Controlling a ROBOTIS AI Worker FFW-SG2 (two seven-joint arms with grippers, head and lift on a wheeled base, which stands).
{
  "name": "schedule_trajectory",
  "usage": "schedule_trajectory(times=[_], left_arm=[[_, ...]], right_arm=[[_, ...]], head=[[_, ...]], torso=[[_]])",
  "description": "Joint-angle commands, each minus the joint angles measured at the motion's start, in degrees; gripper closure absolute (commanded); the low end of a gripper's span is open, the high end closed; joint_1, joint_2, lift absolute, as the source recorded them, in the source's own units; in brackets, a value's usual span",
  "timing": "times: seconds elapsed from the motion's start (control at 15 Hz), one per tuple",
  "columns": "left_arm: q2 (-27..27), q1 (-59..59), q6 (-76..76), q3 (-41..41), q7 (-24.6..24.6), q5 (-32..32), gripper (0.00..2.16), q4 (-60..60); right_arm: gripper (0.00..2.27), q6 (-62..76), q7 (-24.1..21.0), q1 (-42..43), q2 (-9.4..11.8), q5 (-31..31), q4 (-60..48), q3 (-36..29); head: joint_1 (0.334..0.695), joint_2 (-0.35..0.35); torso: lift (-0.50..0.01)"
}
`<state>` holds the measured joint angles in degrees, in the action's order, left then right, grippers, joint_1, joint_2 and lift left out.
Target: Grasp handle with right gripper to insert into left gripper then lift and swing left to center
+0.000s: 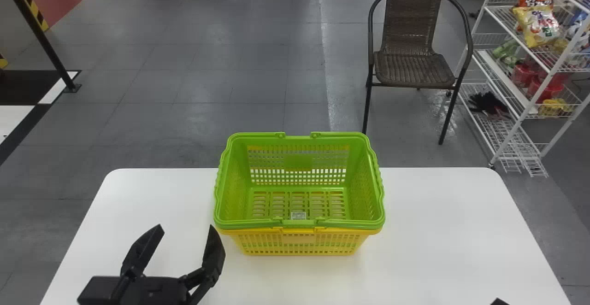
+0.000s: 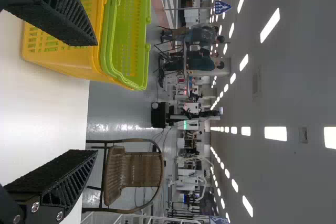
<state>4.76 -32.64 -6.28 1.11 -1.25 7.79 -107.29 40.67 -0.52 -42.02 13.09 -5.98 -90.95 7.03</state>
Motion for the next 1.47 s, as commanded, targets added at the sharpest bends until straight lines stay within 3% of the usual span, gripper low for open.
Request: schedule_trajectory(times=[0.0, 0.27, 0.53, 0.93, 1.13, 1.4], left_arm=[[0.17, 4.34, 14.86, -1.90, -3.67, 0.39, 0.10, -3.37], [0.17, 11.81, 26.81, -4.80, -7.28, 1.09, 0.09, -4.77], [0.08, 21.48, 44.04, -9.81, -15.89, 7.24, 0.09, -3.72], [0.17, 35.89, 48.78, -14.65, -24.94, 7.60, 0.09, 11.31], [0.17, 40.37, 49.49, -18.51, -33.12, 7.86, 0.09, 19.22], [1.31, 46.26, 51.60, -20.45, -36.90, 7.95, 0.09, 29.42]], right_arm=[[0.08, -0.21, -0.01, 0.09, 0.00, 0.00, 0.16, 0.00], [0.08, -0.73, -0.01, 0.09, 0.09, 0.09, 0.25, 0.00], [0.08, -1.08, -0.01, 0.09, 0.09, 0.17, 0.25, 0.18], [0.08, -1.08, -0.01, 0.00, 0.00, 0.26, 0.25, 0.18], [0.08, -1.08, -0.01, -0.08, 0.00, 0.26, 0.25, 0.18], [0.08, -1.26, -0.01, -0.08, 0.00, 0.35, 0.34, 0.18]], head=[[0.695, 0.020], [0.695, 0.015], [0.695, 0.019], [0.695, 0.027], [0.695, 0.037], [0.695, 0.052]], torso=[[0.000], [0.000], [0.000], [0.000], [0.000], [0.000]])
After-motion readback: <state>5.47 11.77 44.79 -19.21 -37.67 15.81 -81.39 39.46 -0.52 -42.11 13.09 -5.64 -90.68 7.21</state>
